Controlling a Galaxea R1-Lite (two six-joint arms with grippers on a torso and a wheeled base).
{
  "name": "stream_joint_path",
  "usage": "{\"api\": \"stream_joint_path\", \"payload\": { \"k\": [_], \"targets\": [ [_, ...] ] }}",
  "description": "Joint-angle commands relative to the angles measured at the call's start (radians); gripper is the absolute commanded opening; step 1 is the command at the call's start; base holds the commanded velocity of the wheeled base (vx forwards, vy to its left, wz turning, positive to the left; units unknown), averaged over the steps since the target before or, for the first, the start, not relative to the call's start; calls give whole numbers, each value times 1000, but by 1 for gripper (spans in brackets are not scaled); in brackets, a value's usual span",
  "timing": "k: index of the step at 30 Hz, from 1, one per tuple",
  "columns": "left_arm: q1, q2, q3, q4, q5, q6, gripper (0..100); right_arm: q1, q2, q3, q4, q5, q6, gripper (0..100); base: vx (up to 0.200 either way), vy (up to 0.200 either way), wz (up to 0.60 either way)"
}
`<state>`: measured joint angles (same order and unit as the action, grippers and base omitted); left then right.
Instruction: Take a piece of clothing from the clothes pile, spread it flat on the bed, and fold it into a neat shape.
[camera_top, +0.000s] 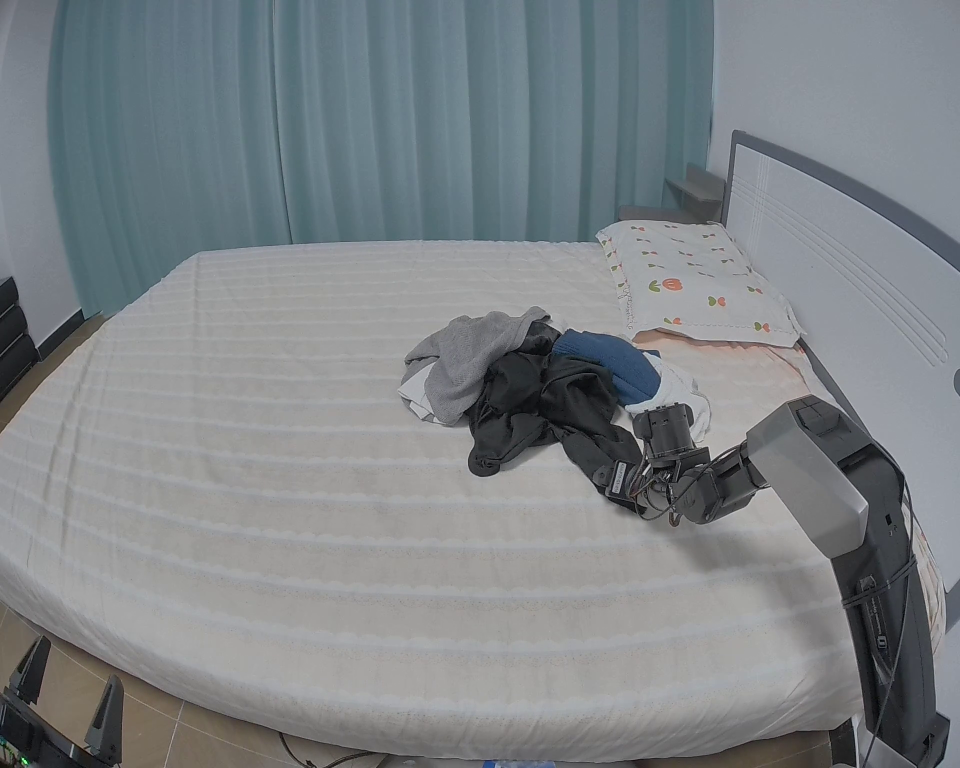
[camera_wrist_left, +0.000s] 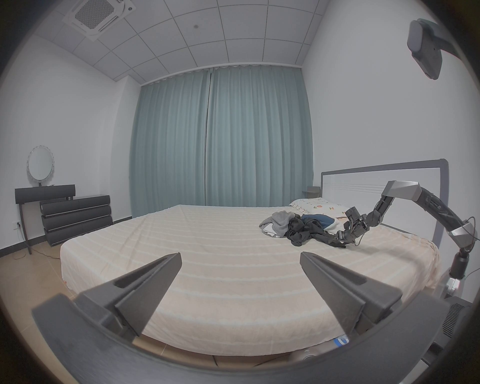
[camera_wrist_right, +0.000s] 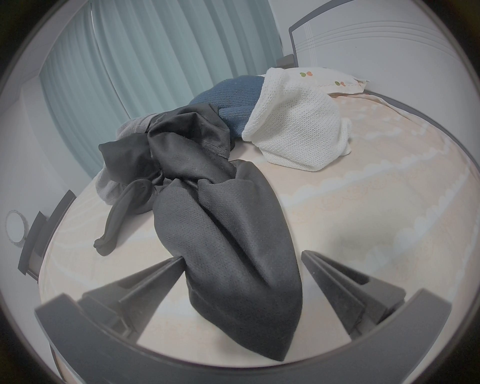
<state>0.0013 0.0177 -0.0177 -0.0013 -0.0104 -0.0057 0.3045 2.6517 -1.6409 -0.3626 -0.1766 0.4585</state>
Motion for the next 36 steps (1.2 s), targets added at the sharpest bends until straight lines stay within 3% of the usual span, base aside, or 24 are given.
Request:
{"api": "stream_joint_path", "payload": {
  "k": [1,9,14,16,21,27,36],
  "targets": [
    [0,-16,16,0,0,0,100,-1,4,-11,-3,2,2,0,0,0,0],
    [0,-16,16,0,0,0,100,-1,-39,1,-1,20,88,0,0,0,0],
    [0,-16,16,0,0,0,100,1,-199,150,-4,131,227,0,0,0,0],
    [0,-16,16,0,0,0,100,5,-335,297,-7,224,282,0,0,0,0],
    [0,-16,16,1,0,0,100,13,-547,515,-27,304,307,0,0,0,0],
    [0,-16,16,0,0,0,100,42,-797,743,-185,330,319,0,0,0,0],
    [0,-16,16,-2,-8,3,100,110,-1079,866,-246,356,322,0,0,0,0]
  ]
}}
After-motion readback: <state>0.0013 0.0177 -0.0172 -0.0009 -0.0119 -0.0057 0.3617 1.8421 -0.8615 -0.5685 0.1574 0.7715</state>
